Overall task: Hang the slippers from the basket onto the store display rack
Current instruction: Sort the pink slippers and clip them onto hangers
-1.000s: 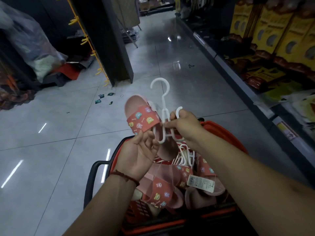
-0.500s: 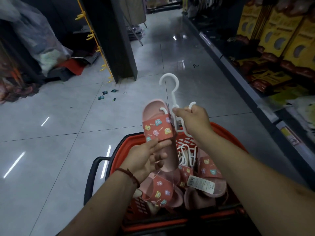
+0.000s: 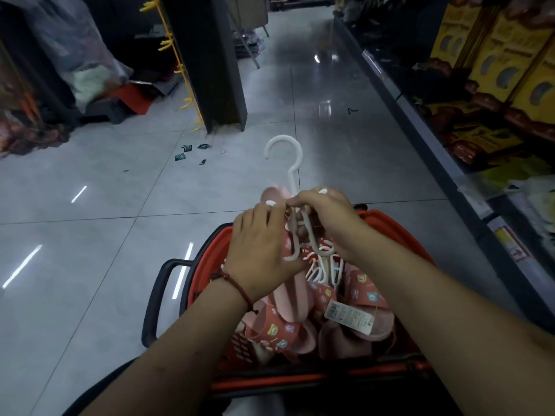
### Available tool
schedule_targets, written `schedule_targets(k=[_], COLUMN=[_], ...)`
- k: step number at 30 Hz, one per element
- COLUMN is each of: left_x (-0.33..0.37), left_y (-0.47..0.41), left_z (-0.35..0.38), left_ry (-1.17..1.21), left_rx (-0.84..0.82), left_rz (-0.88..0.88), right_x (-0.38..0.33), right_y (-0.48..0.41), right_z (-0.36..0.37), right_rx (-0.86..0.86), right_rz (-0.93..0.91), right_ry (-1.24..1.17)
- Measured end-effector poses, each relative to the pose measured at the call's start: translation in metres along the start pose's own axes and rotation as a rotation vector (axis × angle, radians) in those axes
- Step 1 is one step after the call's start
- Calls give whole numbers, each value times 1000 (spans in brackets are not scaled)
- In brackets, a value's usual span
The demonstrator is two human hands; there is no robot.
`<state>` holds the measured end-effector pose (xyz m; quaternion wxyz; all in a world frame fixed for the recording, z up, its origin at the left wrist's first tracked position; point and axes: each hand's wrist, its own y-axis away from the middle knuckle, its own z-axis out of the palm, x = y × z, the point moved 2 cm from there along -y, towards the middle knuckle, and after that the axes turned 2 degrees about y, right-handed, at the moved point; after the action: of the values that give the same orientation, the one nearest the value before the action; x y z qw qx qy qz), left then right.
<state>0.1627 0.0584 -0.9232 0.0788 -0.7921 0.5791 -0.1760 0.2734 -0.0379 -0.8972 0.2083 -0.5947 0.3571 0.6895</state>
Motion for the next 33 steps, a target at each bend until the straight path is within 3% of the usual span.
schedule_targets(k=[5, 9, 11, 15, 19, 25, 33], left_x=[-13, -38, -55, -85, -103, -108, -127], left_y=[-10, -13, -11, 0, 9, 21, 37], left_z=[-13, -41, -54, -61, -58, -67, -74], left_ry=[-49, -73, -146, -295, -316, -336, -329], left_rx=[54, 260, 287, 183, 90, 154, 135], left_rz=[79, -30, -87, -174, -250, -258, -324], right_x=[2, 4, 12, 56, 86, 118, 134], right_y=[1, -7, -8, -4, 3, 10, 8], right_z=[1, -8, -15, -14, 4, 23, 30], right_rx=[48, 144, 132, -158, -410, -623, -641], right_rz=[-8, -23, 8, 173, 247, 272, 143], right_ry=[-104, -26, 123, 619, 963, 1225, 1301])
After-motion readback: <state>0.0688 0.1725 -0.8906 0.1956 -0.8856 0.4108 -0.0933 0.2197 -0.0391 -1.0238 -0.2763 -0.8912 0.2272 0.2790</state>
